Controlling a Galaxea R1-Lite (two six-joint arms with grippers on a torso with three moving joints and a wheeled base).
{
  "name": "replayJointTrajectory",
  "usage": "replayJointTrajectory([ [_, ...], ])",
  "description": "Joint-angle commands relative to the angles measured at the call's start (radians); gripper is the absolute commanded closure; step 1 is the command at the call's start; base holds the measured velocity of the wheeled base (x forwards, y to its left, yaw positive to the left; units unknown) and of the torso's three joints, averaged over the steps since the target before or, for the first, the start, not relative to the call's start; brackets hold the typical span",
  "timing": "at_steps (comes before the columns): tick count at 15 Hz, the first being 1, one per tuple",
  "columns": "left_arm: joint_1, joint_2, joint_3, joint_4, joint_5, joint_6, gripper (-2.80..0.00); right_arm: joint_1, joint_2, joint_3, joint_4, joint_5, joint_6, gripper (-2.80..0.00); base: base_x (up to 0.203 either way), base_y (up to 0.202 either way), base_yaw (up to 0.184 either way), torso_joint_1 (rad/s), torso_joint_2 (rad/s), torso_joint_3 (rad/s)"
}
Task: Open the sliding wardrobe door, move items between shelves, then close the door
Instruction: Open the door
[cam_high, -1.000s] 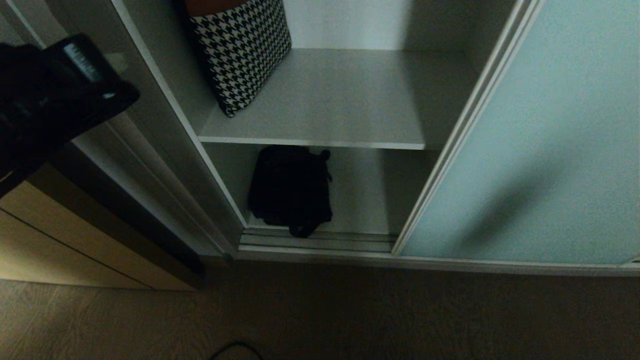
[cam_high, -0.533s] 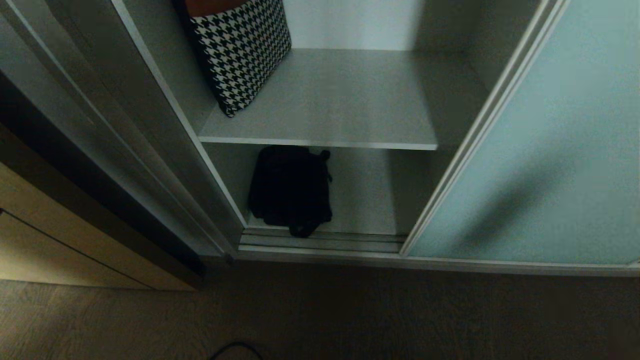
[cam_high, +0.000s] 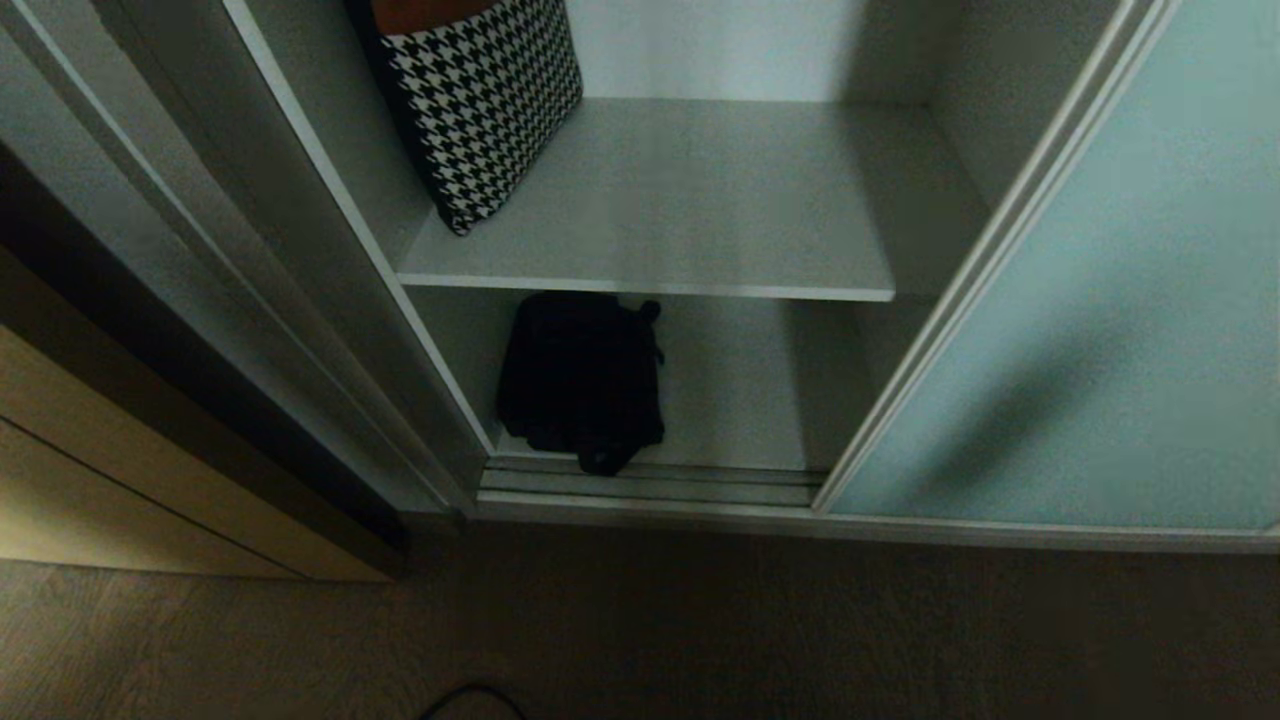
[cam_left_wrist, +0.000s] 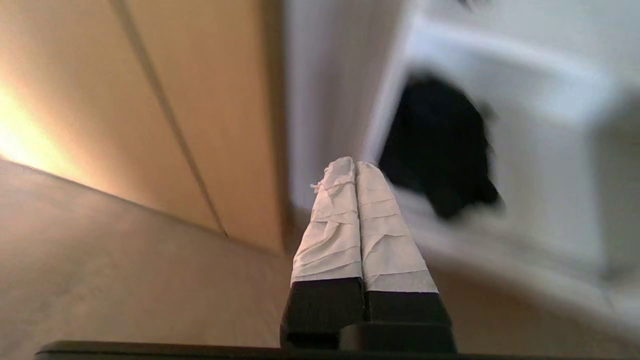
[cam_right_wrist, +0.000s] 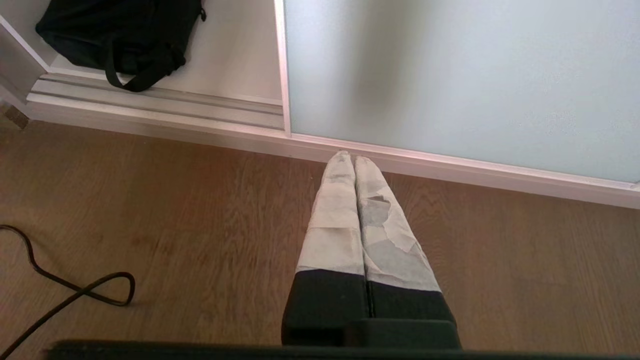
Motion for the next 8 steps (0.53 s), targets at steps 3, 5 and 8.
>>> replayJointTrajectory([
  [3, 0.014, -0.271, 0.059, 0.280, -0.206, 0.012, 0.00, 0.000, 0.000, 0.000, 0.000, 0.000, 0.000, 0.00, 0.000, 0.000, 0.000, 0.000, 0.00, 0.000],
  [5, 0.024, -0.404, 0.106, 0.360, -0.279, 0.046, 0.00, 0.000, 0.000, 0.000, 0.000, 0.000, 0.000, 0.00, 0.000, 0.000, 0.000, 0.000, 0.00, 0.000],
  [8, 0.032, -0.450, 0.133, 0.431, -0.307, 0.017, 0.00, 0.000, 0.000, 0.000, 0.000, 0.000, 0.000, 0.00, 0.000, 0.000, 0.000, 0.000, 0.00, 0.000],
])
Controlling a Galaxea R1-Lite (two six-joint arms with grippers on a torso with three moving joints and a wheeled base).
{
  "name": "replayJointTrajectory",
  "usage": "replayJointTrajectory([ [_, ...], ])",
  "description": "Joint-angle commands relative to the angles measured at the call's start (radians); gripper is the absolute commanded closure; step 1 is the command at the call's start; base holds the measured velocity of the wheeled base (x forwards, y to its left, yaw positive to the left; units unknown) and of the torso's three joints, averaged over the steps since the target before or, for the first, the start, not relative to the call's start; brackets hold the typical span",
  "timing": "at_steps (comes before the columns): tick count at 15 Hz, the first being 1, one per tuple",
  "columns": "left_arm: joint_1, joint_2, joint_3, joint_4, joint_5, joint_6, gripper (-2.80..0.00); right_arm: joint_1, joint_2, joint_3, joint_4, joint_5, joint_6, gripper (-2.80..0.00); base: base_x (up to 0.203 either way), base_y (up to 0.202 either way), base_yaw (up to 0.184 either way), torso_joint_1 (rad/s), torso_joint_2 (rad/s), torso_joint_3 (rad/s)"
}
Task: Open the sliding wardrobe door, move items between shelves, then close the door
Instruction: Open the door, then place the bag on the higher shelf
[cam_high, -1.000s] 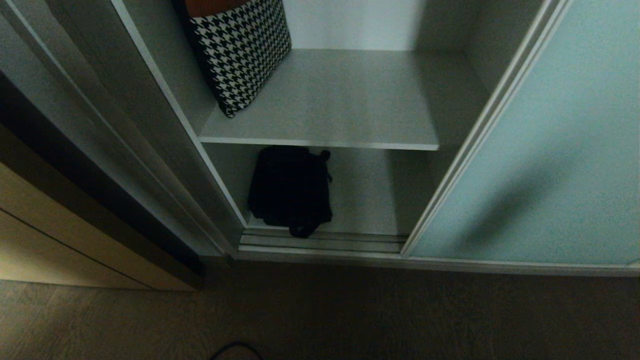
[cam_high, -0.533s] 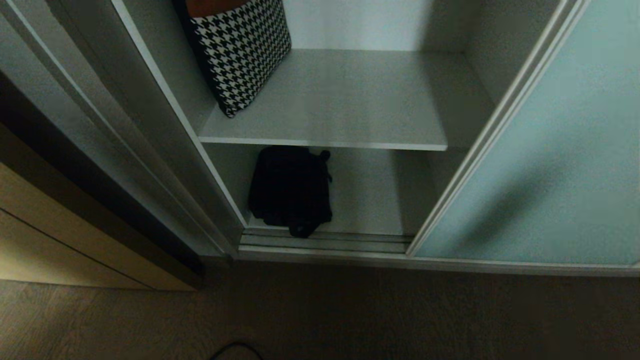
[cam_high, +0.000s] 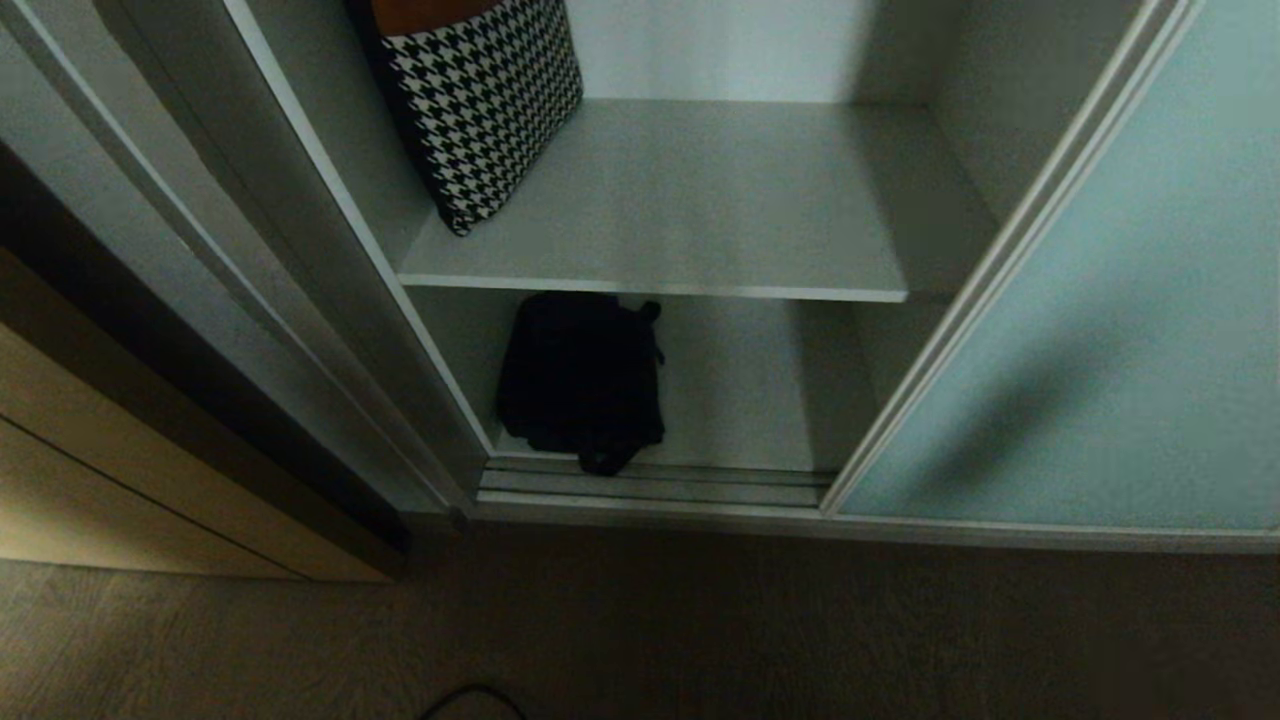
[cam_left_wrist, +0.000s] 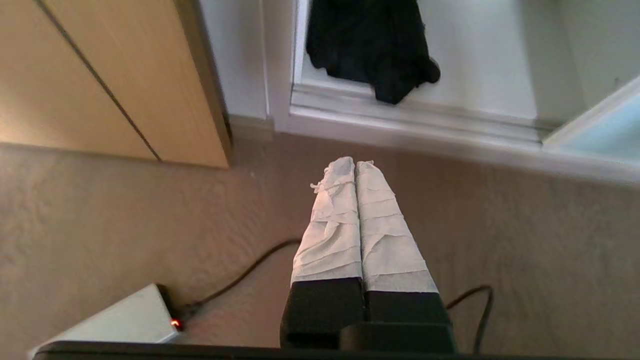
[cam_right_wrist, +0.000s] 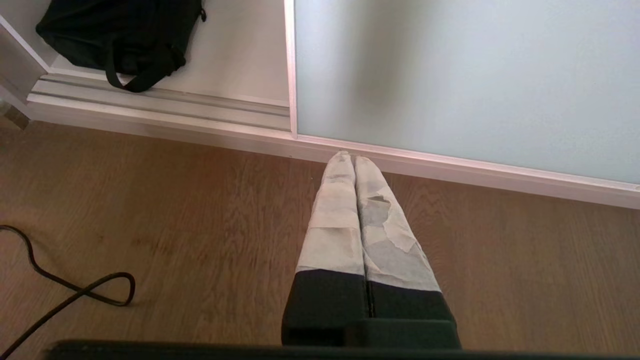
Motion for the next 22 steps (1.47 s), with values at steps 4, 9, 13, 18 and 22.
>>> replayJointTrajectory([
  [4, 0.002, -0.043, 0.040, -0.039, 0.077, 0.004, 0.00, 0.000, 0.000, 0.000, 0.000, 0.001, 0.000, 0.00, 0.000, 0.000, 0.000, 0.000, 0.00, 0.000],
  [9, 0.002, -0.044, 0.048, -0.012, 0.062, 0.103, 0.00, 0.000, 0.000, 0.000, 0.000, 0.001, 0.000, 0.00, 0.000, 0.000, 0.000, 0.000, 0.00, 0.000],
  [13, 0.002, -0.043, 0.046, -0.011, 0.067, 0.099, 0.00, 0.000, 0.001, 0.000, 0.000, 0.001, 0.000, 0.00, 0.000, 0.000, 0.000, 0.000, 0.00, 0.000],
  [18, 0.002, -0.044, 0.048, -0.013, 0.067, 0.088, 0.00, 0.000, 0.000, 0.000, 0.000, 0.001, 0.000, 0.00, 0.000, 0.000, 0.000, 0.000, 0.00, 0.000],
  [22, 0.002, -0.043, 0.048, -0.016, 0.064, 0.086, 0.00, 0.000, 0.000, 0.001, 0.000, 0.001, 0.000, 0.00, 0.000, 0.000, 0.000, 0.001, 0.00, -0.022],
])
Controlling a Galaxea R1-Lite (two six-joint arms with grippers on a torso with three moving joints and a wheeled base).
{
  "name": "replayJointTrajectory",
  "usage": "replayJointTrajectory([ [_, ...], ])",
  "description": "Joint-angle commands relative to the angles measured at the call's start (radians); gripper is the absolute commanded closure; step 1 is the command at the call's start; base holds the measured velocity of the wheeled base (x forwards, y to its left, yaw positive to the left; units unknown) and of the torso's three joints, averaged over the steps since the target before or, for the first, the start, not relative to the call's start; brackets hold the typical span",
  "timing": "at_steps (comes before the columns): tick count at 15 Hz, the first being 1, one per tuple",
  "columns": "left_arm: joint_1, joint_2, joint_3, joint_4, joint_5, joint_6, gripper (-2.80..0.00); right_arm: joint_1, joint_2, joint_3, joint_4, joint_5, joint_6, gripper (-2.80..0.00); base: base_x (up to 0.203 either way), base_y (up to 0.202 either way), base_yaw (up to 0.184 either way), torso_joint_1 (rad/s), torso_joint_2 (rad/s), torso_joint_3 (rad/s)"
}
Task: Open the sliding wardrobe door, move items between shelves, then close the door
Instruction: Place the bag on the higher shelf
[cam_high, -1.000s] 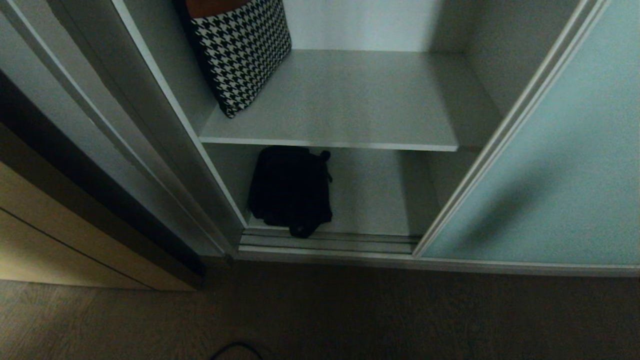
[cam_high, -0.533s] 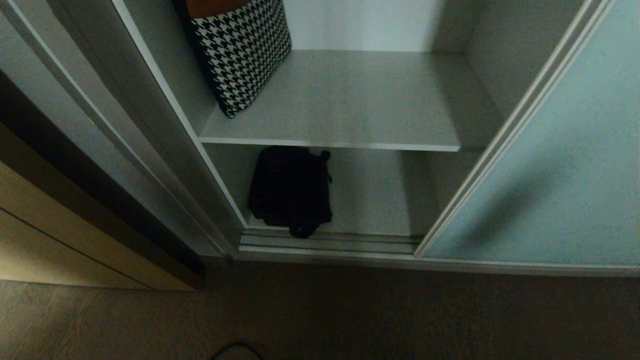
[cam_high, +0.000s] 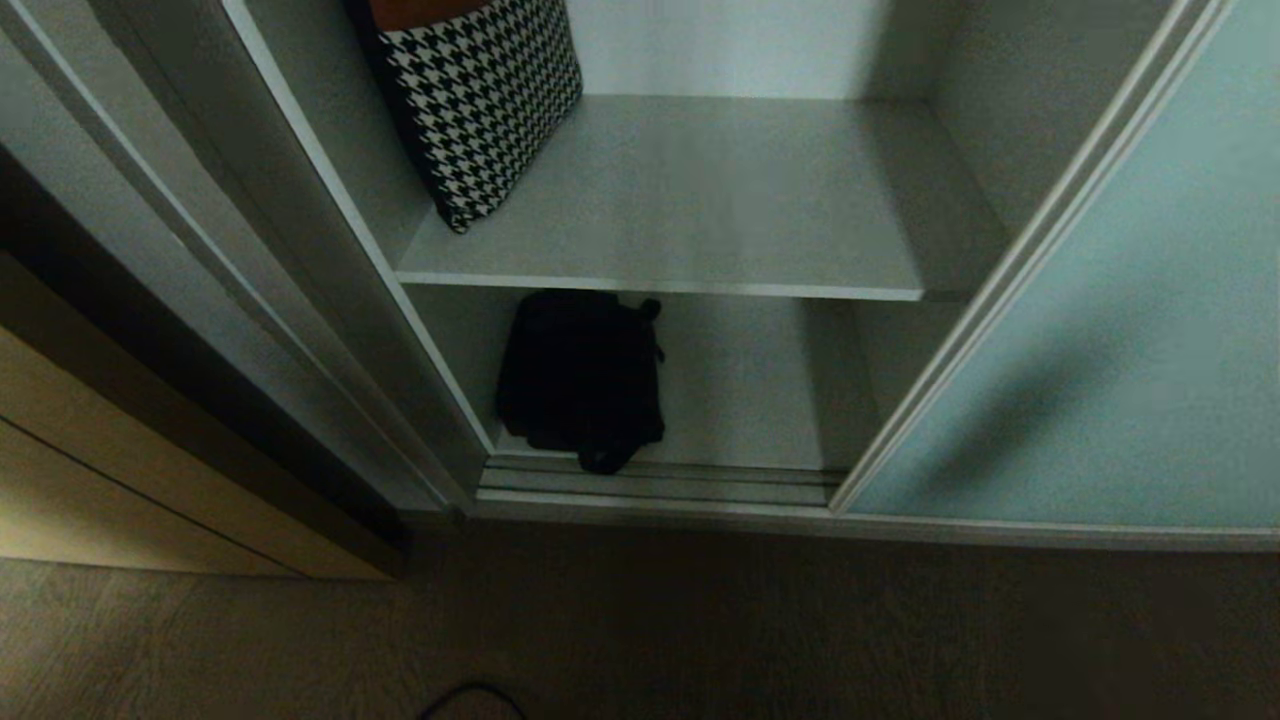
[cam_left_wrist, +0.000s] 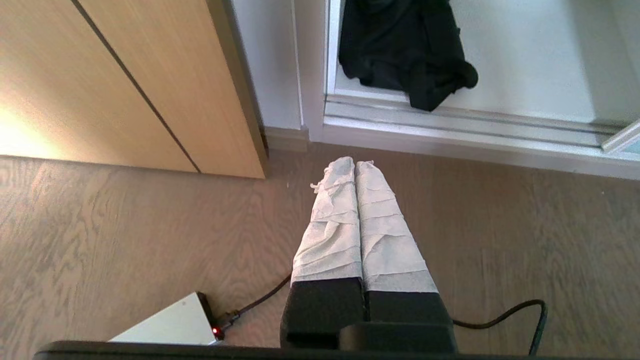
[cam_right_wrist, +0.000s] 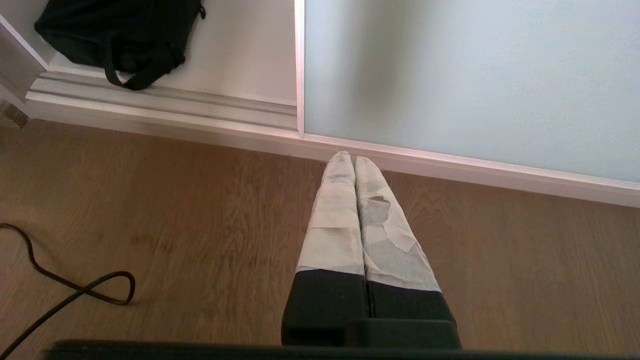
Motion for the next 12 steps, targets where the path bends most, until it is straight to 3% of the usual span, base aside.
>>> replayJointTrajectory([
  [1, 0.000, 0.005, 0.002, -0.001, 0.000, -0.001, 0.00, 0.000, 0.000, 0.000, 0.000, 0.001, -0.001, 0.00, 0.000, 0.000, 0.000, 0.003, 0.00, -0.129],
  [12, 0.000, 0.005, 0.002, 0.001, -0.001, 0.006, 0.00, 0.000, 0.000, 0.001, 0.000, 0.001, -0.001, 0.00, 0.000, 0.000, 0.000, 0.002, 0.00, -0.191],
])
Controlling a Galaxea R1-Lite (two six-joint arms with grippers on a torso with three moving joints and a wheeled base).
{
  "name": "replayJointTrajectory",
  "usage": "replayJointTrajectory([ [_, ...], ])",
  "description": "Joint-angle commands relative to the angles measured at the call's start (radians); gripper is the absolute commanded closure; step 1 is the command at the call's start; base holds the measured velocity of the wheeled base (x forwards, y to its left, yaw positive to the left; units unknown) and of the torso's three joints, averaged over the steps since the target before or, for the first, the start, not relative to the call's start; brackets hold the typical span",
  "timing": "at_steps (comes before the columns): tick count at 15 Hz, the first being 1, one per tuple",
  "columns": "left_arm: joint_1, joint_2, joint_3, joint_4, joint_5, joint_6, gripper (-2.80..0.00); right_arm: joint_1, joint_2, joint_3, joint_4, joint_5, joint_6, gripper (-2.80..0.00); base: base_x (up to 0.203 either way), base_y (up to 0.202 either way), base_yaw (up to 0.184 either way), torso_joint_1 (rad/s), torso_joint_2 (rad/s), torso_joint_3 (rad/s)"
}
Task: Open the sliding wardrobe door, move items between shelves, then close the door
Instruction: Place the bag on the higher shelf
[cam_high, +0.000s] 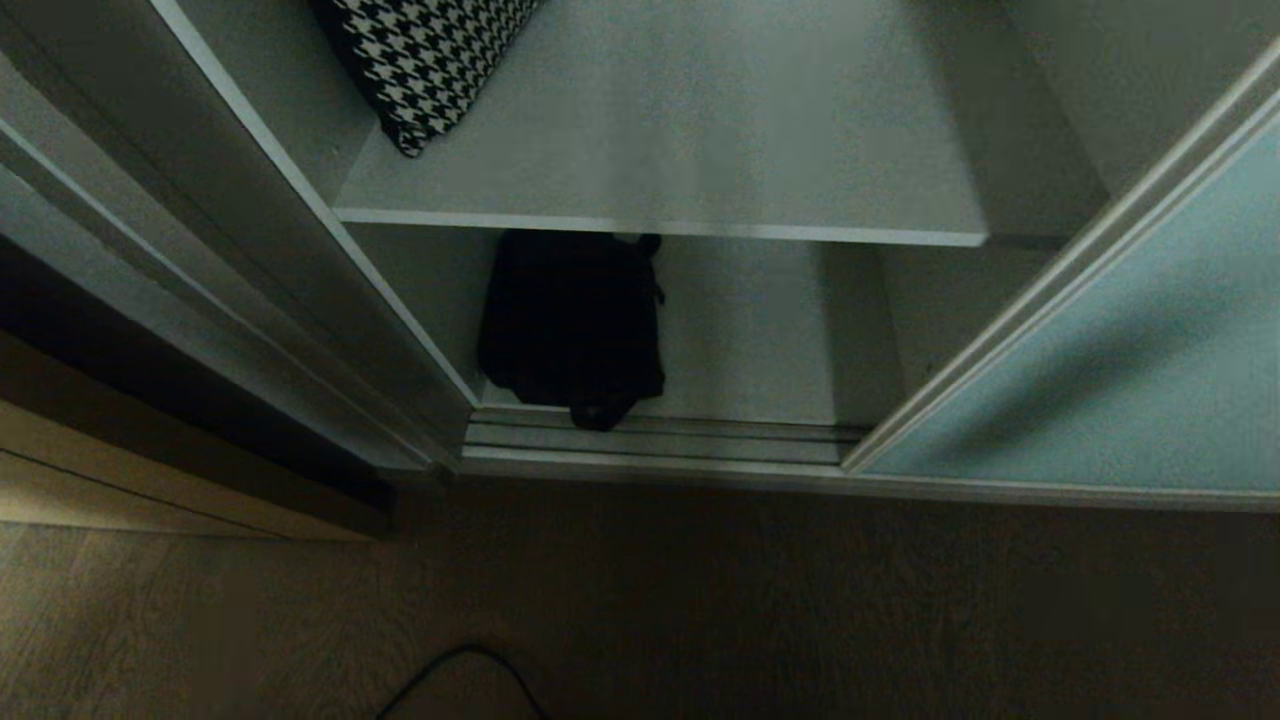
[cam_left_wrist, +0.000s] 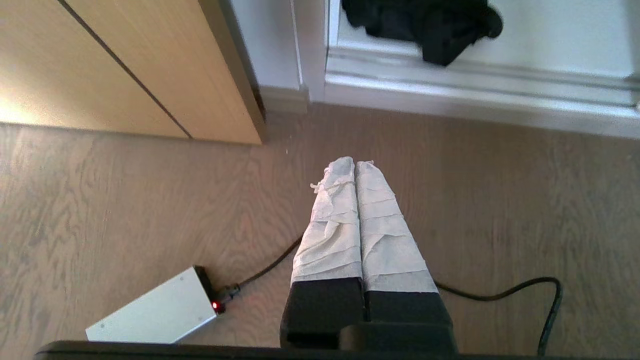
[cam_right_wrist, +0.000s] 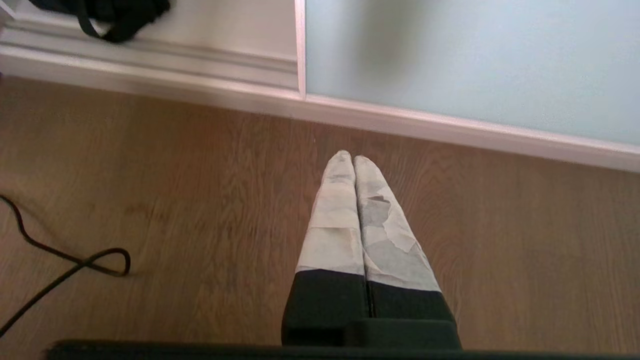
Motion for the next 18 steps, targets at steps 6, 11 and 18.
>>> replayJointTrajectory([
  [6, 0.000, 0.004, 0.002, 0.000, -0.001, -0.002, 0.00, 0.000, 0.000, 0.000, 0.000, 0.001, 0.000, 0.00, 0.000, 0.000, 0.000, 0.004, 0.00, -0.198],
  [11, 0.000, 0.004, 0.002, 0.000, -0.001, -0.002, 0.00, 0.000, 0.000, 0.000, 0.000, 0.001, 0.000, 0.00, 0.000, 0.000, 0.000, 0.002, 0.01, -0.200],
  [18, 0.000, 0.004, 0.002, 0.000, 0.001, -0.003, 0.00, 0.000, 0.000, 0.000, 0.000, 0.001, 0.000, 0.00, 0.000, 0.000, 0.000, 0.002, 0.00, -0.198],
])
